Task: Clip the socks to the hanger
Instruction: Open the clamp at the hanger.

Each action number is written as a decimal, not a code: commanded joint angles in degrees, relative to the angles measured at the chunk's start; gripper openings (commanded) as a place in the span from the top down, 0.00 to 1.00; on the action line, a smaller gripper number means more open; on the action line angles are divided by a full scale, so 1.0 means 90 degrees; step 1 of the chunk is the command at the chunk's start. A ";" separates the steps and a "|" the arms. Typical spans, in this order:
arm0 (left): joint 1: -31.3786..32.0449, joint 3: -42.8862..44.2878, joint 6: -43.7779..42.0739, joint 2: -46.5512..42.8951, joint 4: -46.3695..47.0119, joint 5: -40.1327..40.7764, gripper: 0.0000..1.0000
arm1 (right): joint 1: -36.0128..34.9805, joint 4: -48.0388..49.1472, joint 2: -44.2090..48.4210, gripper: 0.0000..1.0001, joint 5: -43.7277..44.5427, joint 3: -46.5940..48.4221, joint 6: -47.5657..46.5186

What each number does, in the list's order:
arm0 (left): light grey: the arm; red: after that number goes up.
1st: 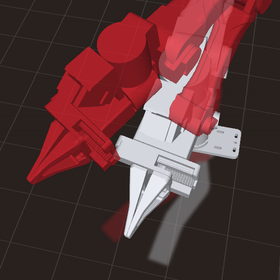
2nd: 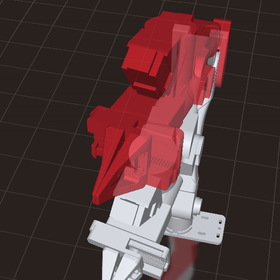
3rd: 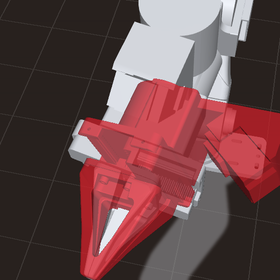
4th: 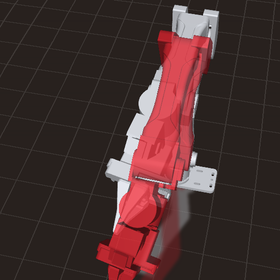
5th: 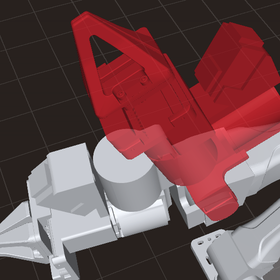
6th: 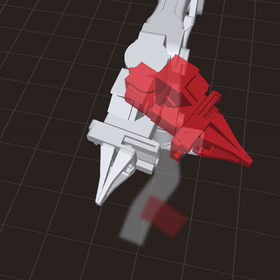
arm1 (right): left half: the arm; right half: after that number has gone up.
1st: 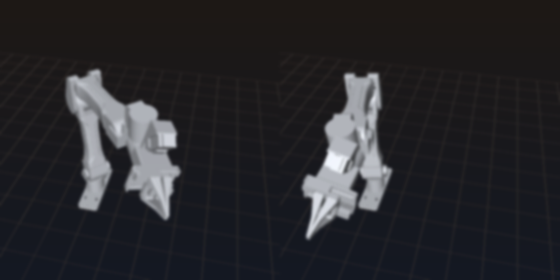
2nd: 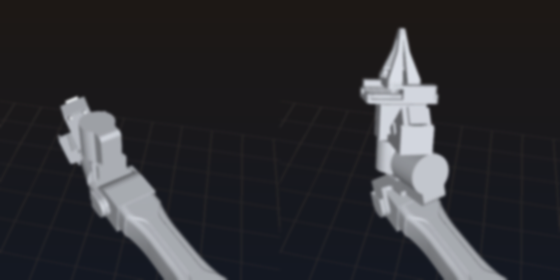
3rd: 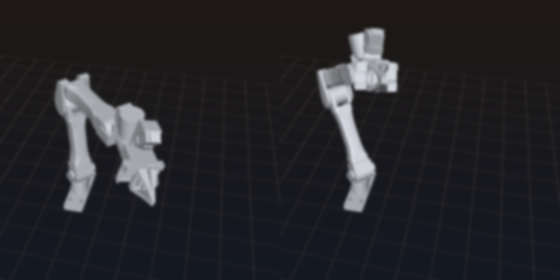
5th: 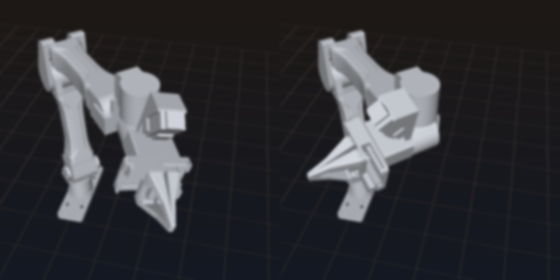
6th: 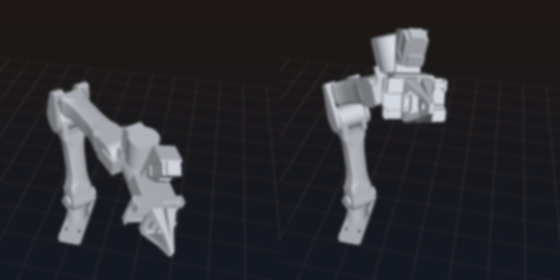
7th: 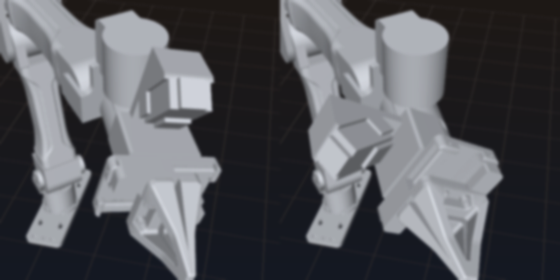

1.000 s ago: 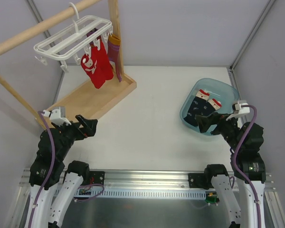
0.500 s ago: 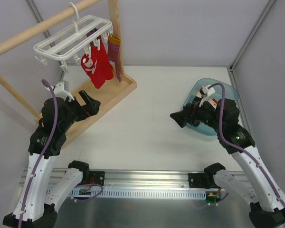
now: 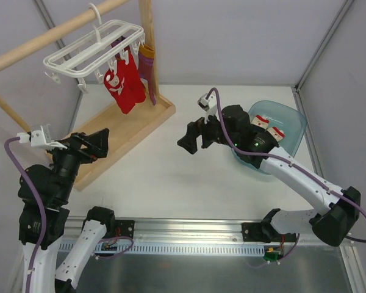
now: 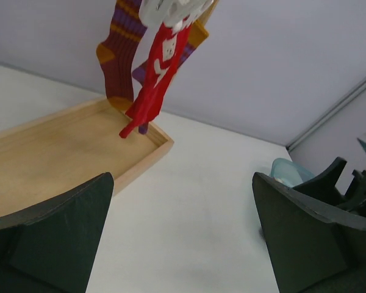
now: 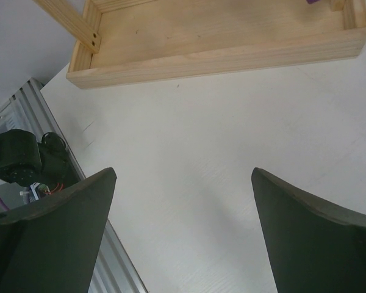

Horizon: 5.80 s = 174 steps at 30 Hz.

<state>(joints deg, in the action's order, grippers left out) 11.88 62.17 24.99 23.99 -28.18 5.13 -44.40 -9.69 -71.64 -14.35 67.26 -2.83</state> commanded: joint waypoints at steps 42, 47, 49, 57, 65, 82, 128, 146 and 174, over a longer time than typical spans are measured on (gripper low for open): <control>-0.0832 0.2927 0.0046 0.3292 0.1031 -0.0763 0.22 | -0.1453 -0.0241 0.0655 0.05 0.2180 -0.0120 0.0305; -0.0861 0.2741 -0.0393 0.3116 0.1237 -0.1291 0.24 | -0.1463 -0.0124 0.0587 0.06 0.2005 -0.0110 0.0256; -0.0871 0.2633 -0.0647 0.2980 0.1305 -0.1545 0.25 | -0.1463 -0.0066 0.0548 0.07 0.1936 -0.0101 0.0285; -0.0910 0.2535 -0.1155 0.2793 0.1286 -0.1175 0.32 | -0.1482 0.0168 0.0430 0.08 0.1654 -0.0032 0.0295; -0.1036 0.2604 -0.1400 0.2999 0.1198 -0.1273 0.33 | -0.1609 0.0442 0.0479 0.09 0.1360 -0.0120 0.0295; -0.1603 0.2320 -0.2015 0.3028 0.1374 -0.2639 0.24 | -0.1678 0.0335 0.0225 0.09 0.1399 0.0055 0.0188; -0.1720 0.1891 -0.0259 0.3166 0.2507 -0.3383 0.85 | -0.1863 0.0266 0.0089 0.13 0.1780 0.0504 -0.0124; -0.1720 0.1520 0.2662 0.2745 0.1843 -0.3285 0.88 | -0.2029 0.2865 -0.1912 0.19 0.1067 0.3100 -0.2185; -0.1388 0.0963 0.3034 0.2344 0.1882 -0.2835 0.87 | -0.2049 0.2171 -0.4042 0.90 0.0813 0.5768 -0.1922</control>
<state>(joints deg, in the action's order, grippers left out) -1.80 70.65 52.01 46.11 -10.98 -17.96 -62.92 7.42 -108.05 -6.61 115.37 -20.71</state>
